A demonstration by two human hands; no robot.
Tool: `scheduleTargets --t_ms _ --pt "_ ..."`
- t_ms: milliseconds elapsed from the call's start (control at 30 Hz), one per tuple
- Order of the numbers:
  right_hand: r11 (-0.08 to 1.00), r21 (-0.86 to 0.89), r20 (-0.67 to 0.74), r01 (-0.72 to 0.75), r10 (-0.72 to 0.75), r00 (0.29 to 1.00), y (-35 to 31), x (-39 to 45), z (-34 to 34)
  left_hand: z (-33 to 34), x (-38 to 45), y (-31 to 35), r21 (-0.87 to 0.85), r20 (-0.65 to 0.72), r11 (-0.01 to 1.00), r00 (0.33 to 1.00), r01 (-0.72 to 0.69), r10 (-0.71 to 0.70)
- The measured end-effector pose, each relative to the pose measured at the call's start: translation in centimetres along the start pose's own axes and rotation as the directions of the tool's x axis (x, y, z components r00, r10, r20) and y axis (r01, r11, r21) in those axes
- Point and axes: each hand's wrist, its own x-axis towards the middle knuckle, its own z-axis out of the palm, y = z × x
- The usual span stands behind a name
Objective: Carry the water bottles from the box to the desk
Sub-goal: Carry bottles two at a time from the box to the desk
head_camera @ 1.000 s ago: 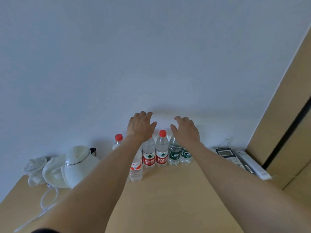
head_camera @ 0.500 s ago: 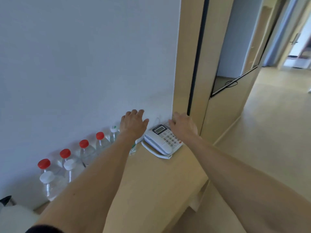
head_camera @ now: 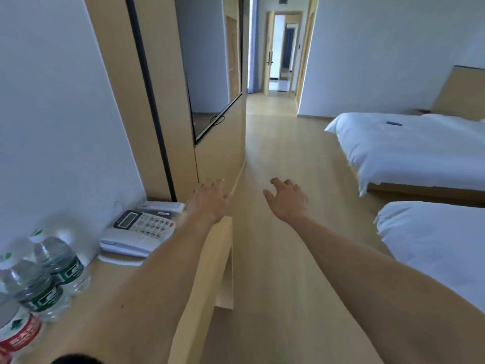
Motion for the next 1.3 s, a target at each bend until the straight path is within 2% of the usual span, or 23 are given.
scheduleTargets --t_ms 300,467,600,733,1000,1300 --pt "0.959 -0.012 -0.057 -0.284 0.283 0.957 12.8 -1.6 -4.8 5.0 4.0 13.6 -0.019 0.107 0.971 0.965 -0.239 0.240" --pt "0.927 -0.046 0.008 -0.373 0.374 0.928 19.4 -1.1 -6.4 8.0 6.4 20.1 -0.028 0.195 0.949 0.930 -0.313 0.312" --pt "0.918 -0.122 0.101 -0.377 0.389 0.916 24.1 1.1 -7.3 9.6 8.7 24.2 -0.014 0.308 0.958 0.910 -0.287 0.277" --pt "0.918 -0.185 0.134 -0.350 0.376 0.917 28.0 4.8 -8.4 10.1 12.1 27.9 0.008 0.369 0.967 0.899 -0.255 0.234" --pt "0.916 -0.228 0.168 -0.330 0.371 0.913 34.1 12.3 -10.5 11.6 18.5 34.5 0.050 0.371 0.974 0.910 -0.220 0.186" --pt "0.917 -0.258 0.208 -0.306 0.362 0.909 37.1 21.8 -9.3 15.5 27.1 38.4 0.047 0.357 0.977 0.917 -0.209 0.179"
